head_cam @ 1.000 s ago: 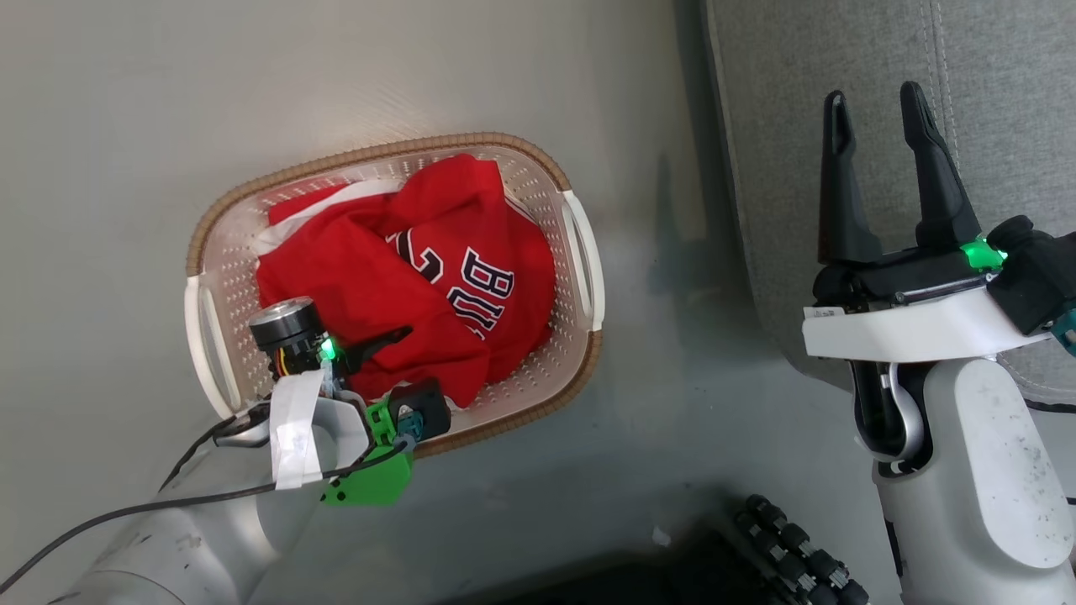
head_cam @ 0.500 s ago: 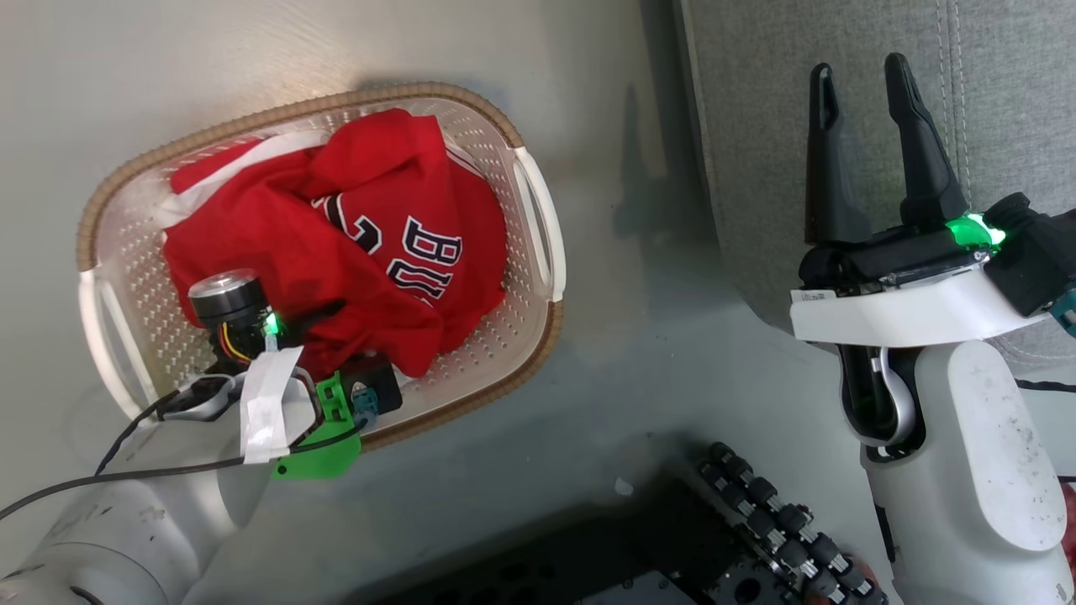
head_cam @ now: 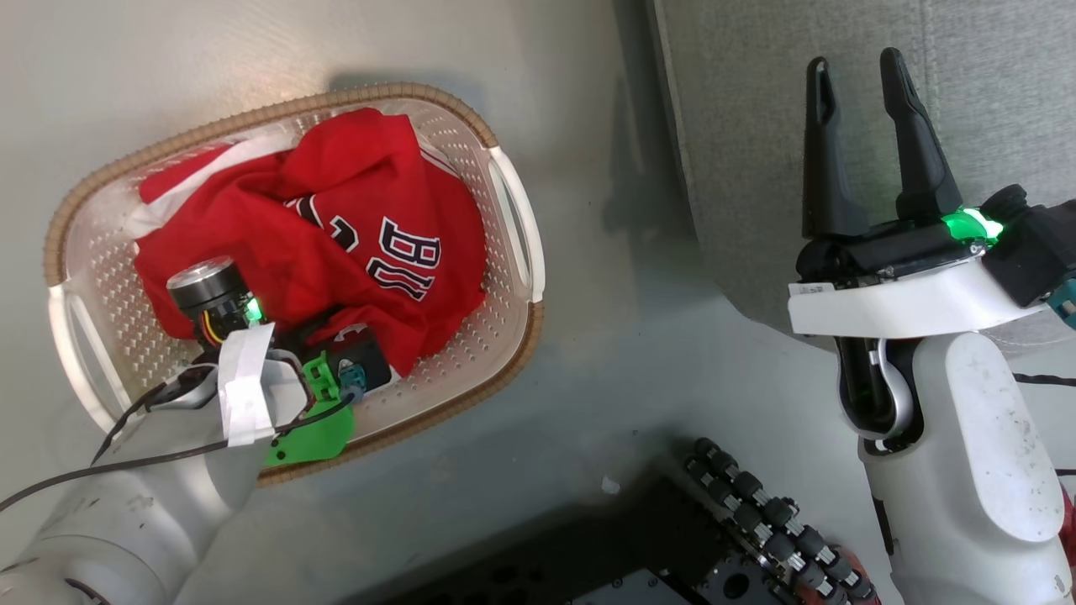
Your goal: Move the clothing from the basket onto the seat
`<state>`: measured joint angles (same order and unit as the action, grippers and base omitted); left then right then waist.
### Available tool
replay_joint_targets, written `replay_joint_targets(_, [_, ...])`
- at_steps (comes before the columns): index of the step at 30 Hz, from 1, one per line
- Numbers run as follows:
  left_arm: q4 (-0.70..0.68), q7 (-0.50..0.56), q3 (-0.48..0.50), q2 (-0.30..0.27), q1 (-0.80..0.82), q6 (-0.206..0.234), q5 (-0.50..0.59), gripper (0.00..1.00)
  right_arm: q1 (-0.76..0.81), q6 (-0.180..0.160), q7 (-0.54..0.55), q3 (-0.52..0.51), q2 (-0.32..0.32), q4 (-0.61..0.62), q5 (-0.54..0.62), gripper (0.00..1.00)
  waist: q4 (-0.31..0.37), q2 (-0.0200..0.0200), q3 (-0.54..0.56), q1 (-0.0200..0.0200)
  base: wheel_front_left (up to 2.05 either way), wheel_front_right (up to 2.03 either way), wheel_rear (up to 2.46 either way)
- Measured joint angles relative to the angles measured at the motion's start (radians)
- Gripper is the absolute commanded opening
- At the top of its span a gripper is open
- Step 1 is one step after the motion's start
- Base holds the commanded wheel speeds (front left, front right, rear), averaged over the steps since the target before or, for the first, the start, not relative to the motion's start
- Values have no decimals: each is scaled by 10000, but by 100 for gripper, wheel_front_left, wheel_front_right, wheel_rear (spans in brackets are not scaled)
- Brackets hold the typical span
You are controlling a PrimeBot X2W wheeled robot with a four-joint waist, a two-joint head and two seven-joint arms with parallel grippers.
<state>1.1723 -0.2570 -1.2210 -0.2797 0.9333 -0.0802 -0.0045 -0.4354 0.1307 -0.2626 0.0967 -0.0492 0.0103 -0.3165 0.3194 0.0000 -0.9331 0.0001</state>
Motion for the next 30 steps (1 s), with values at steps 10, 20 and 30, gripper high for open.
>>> replay_joint_targets(10, [-1185,-48,786,389,-1141,364,-1177,0,617,0,0,-370,6,-261,435,100,-238,0,1288,-1,0,0,0])
replay_joint_targets(20, [-3179,-69,1845,485,-2967,560,-2311,0,1591,0,0,-604,12,-520,1043,100,-786,0,3287,-2,0,0,0])
replay_joint_targets(30, [-5505,-71,3668,748,-4655,1172,-2780,0,2640,0,0,-798,10,-748,1427,100,-1489,0,5215,-2,0,0,0])
